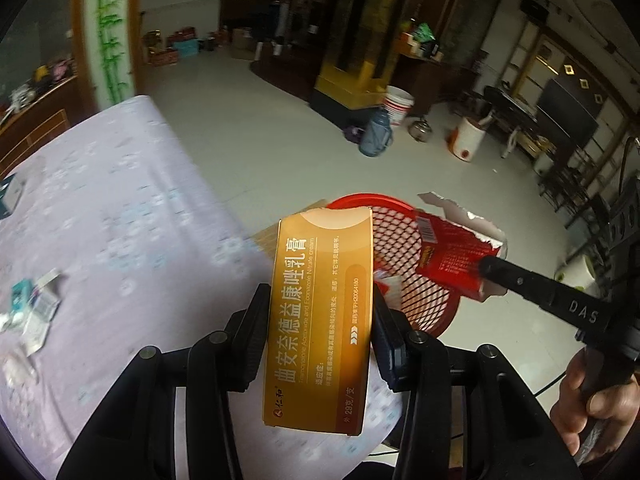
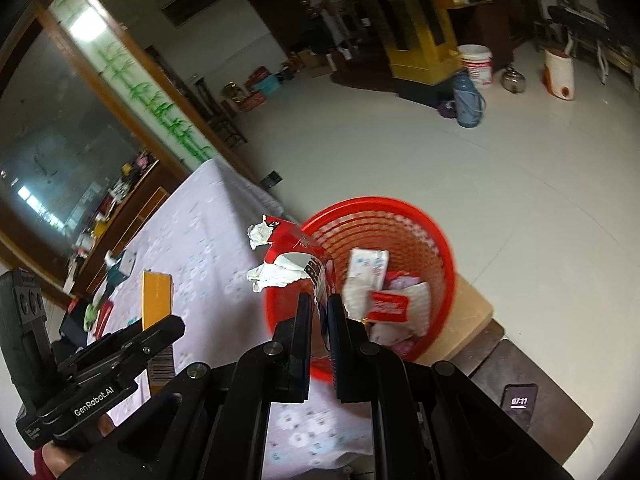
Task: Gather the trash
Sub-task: 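Carry the orange box and red carton to the red wastebasket with both grippers, then open both grippers over the wastebasket to drop the items, then move both tools back over the table toward the remaining trash, then grasp the clear plastic wrap with the left gripper while the right gripper reaches the white-blue box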
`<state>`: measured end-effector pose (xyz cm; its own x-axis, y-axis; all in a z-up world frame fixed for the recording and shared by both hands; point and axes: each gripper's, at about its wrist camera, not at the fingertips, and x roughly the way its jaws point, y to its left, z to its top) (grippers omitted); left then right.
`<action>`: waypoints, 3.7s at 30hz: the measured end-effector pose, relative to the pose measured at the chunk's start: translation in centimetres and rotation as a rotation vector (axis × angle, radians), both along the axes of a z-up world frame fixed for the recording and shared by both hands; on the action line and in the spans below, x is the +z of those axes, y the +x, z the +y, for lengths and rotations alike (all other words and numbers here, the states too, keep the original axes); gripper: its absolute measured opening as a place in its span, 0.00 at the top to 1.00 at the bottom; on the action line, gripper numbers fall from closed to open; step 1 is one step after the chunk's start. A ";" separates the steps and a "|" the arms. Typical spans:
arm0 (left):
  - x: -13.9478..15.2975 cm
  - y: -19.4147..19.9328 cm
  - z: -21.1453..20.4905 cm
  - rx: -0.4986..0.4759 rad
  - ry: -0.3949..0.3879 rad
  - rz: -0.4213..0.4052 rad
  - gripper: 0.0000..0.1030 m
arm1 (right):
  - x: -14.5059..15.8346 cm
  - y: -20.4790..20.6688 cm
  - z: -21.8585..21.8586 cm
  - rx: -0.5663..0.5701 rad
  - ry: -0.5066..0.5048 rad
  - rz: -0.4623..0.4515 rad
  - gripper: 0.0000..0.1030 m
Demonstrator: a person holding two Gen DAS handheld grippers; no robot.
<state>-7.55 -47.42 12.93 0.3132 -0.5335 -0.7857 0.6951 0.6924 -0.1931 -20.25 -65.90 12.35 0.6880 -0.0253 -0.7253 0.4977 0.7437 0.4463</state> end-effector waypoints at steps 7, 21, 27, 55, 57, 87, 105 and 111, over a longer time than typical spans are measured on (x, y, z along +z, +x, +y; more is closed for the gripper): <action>-1.4 0.1 -6.5 -0.080 0.009 0.012 0.57 | -1.1 0.7 -3.5 -0.029 0.002 0.042 0.88; -1.3 0.5 -3.1 0.026 -0.008 0.005 0.41 | -0.5 2.2 -1.9 0.063 -0.068 0.064 0.64; -0.6 0.2 2.6 0.113 0.006 -0.039 0.40 | -0.1 4.1 3.4 0.187 -0.128 0.070 0.61; -2.7 7.0 36.0 0.599 0.097 0.005 0.39 | -1.9 8.3 25.0 0.628 -0.142 0.135 0.61; -3.4 8.9 37.7 0.599 0.087 0.030 0.39 | -1.9 8.2 25.1 0.621 -0.134 0.141 0.61; -10.2 10.9 34.0 0.346 0.229 0.008 0.32 | -2.4 9.6 24.8 0.539 -0.136 0.212 0.61; -5.9 6.0 38.9 0.584 0.111 -0.065 0.59 | -1.6 19.0 31.4 0.657 0.004 0.152 0.56; -5.7 3.1 40.8 0.596 0.115 -0.043 0.59 | -4.7 26.2 34.8 0.556 0.167 0.203 0.52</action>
